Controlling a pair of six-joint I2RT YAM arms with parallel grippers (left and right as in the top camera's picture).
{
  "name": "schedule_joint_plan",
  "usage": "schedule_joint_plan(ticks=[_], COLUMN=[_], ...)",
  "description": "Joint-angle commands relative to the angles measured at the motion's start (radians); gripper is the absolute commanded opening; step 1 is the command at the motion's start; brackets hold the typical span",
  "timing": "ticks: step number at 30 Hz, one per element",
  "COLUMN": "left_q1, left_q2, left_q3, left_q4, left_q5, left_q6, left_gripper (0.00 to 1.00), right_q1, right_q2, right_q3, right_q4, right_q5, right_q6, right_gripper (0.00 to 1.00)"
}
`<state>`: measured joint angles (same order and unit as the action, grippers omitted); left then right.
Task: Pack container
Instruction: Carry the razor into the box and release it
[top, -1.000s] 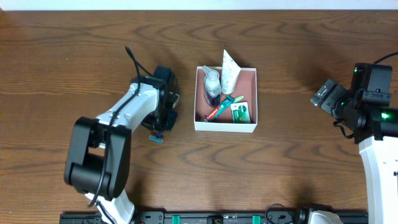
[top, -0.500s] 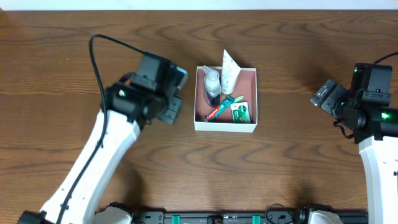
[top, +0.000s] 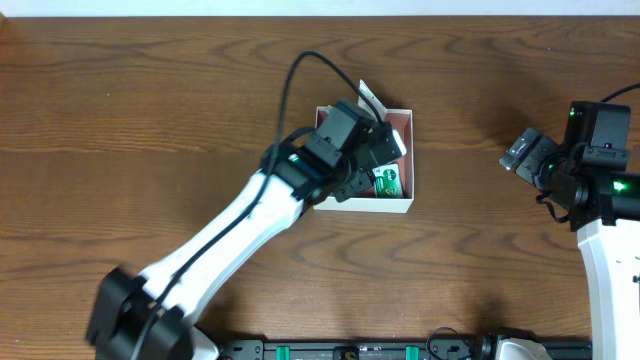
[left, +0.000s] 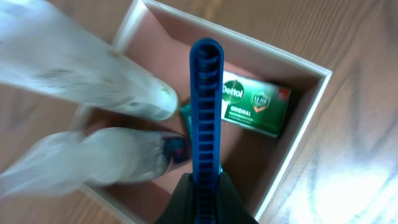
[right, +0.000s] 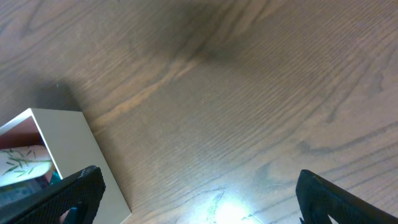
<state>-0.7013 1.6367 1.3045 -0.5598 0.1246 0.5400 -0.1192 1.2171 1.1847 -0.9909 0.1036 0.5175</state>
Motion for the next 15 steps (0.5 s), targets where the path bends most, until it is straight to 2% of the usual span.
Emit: schedule_joint_plan(ticks=[1, 8, 9, 10, 11, 13, 15], left_q1=[0.003, 0.005, 0.005, 0.005, 0.005, 0.005, 0.005], left_q2=[0.066, 0.169, 0.167, 0.160, 0.147, 0.108, 0.047], left_q3=[-0.009, -0.009, -0.009, -0.007, -0.006, -0.006, -0.006], left_q4=[0.013, 0.080, 0.084, 0.083, 0.083, 0.079, 0.060], left_q5=[-0.001, -0.006, -0.008, -0.008, -0.008, -0.008, -0.009], left_q6=[0.051, 0.087, 0.085, 0.084, 0.073, 0.031, -0.022], left_gripper=[0.06, 0.07, 0.17, 0.32, 0.40, 0.98, 0.98], right_q1=[-0.004, -0.004, -0.004, -0.004, -0.004, -0.004, -0.004], right_q2=[-0.002, -0.002, -0.002, -0.002, -0.002, -0.002, -0.002], right_q3=[0.012, 0.012, 0.012, 0.012, 0.012, 0.012, 0.012], right_q4=[-0.001, 0.000, -0.001, -0.001, 0.000, 0.000, -0.001], right_q5=[0.000, 0.000, 0.000, 0.000, 0.000, 0.000, 0.000], right_q6=[-0.010, -0.010, -0.010, -0.010, -0.010, -0.010, -0.010], right_gripper=[0.99, 0.99, 0.99, 0.99, 0.99, 0.99, 0.99])
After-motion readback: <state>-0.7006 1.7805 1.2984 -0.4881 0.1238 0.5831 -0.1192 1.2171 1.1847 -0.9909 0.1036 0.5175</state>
